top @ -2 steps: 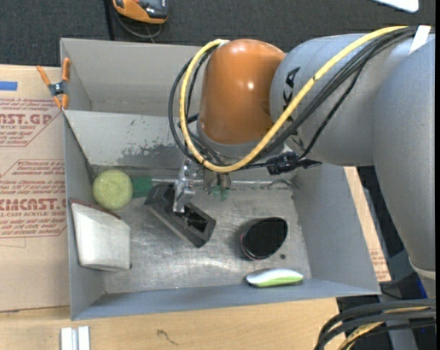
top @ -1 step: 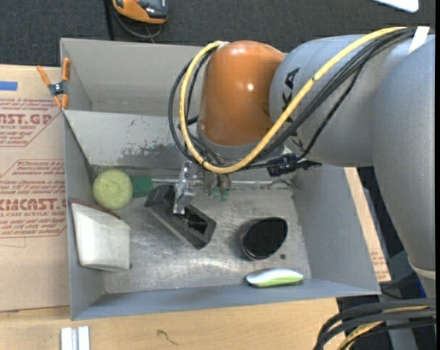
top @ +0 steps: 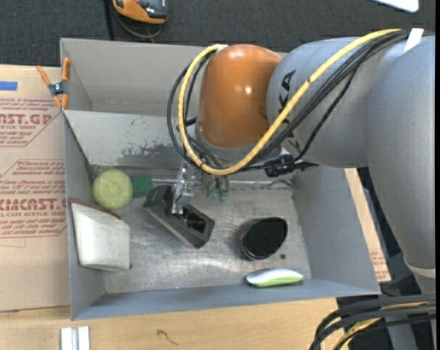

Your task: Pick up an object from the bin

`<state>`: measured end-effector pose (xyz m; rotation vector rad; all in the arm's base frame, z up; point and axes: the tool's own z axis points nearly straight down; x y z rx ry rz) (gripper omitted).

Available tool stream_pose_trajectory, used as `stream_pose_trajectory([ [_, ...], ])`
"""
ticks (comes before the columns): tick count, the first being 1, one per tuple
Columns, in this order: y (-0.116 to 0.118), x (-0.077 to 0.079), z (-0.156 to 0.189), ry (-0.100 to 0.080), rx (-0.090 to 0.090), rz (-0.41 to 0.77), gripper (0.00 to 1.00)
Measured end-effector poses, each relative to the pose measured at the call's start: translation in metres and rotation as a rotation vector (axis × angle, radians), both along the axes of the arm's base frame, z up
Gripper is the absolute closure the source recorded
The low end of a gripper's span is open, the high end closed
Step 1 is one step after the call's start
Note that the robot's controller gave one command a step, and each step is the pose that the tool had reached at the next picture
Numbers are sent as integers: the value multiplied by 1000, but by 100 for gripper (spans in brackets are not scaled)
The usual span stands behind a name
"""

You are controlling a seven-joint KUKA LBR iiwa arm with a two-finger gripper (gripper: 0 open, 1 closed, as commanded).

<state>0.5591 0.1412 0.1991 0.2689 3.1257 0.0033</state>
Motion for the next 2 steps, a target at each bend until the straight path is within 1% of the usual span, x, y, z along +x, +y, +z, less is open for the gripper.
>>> stream_pose_trajectory([
  [1,-1,0,-63,2,-1,18,100],
  [2,18,0,-105,9,-6,25,100],
])
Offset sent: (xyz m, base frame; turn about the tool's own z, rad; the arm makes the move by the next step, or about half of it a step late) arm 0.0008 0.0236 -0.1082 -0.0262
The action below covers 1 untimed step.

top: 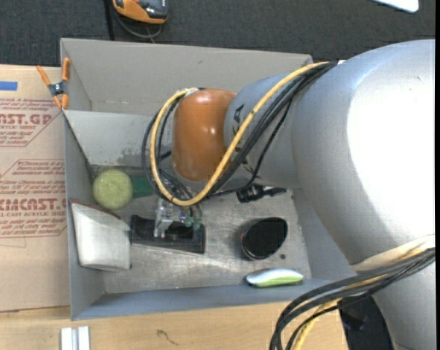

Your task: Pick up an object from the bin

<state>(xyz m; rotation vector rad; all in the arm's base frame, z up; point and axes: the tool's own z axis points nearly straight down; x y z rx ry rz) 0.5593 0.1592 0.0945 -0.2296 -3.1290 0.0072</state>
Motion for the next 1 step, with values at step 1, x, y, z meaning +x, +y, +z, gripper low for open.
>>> stream_pose_trajectory([
  [1,-7,4,-9,-3,15,1,100],
])
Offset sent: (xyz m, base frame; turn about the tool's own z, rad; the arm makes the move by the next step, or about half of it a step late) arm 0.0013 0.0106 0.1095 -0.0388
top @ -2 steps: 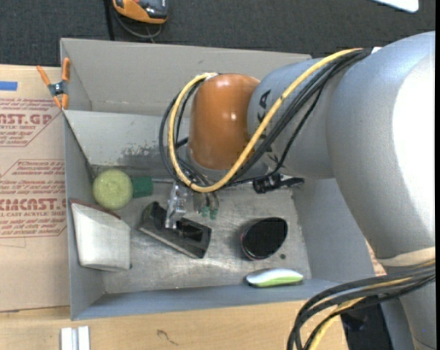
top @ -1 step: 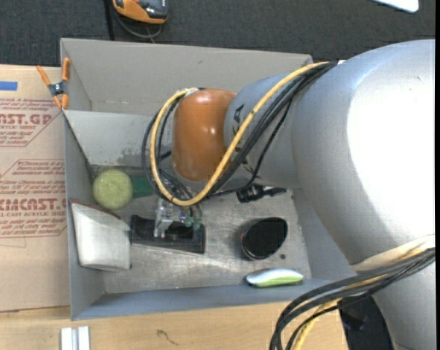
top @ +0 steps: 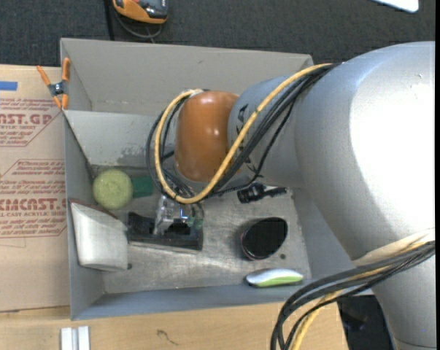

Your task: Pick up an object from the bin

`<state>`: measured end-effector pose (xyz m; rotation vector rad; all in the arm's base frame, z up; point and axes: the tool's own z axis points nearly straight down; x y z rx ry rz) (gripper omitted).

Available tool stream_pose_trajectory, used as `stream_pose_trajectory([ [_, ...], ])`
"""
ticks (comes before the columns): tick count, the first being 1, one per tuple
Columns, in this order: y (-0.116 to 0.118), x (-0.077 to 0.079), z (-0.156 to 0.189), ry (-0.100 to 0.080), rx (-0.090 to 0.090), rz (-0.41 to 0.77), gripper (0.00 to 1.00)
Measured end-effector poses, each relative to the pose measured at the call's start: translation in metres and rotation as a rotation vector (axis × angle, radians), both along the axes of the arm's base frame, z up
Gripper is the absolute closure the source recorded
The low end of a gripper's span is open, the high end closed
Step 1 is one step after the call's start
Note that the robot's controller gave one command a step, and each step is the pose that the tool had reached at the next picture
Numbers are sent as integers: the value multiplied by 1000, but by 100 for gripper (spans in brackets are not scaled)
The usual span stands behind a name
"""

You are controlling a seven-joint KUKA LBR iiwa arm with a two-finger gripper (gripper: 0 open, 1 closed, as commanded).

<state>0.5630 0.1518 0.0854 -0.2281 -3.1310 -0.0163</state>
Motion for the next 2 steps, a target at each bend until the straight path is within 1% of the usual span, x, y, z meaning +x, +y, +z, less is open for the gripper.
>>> stream_pose_trajectory([
  [1,19,-4,115,1,-11,39,100],
  [2,19,-4,115,2,-11,39,100],
])
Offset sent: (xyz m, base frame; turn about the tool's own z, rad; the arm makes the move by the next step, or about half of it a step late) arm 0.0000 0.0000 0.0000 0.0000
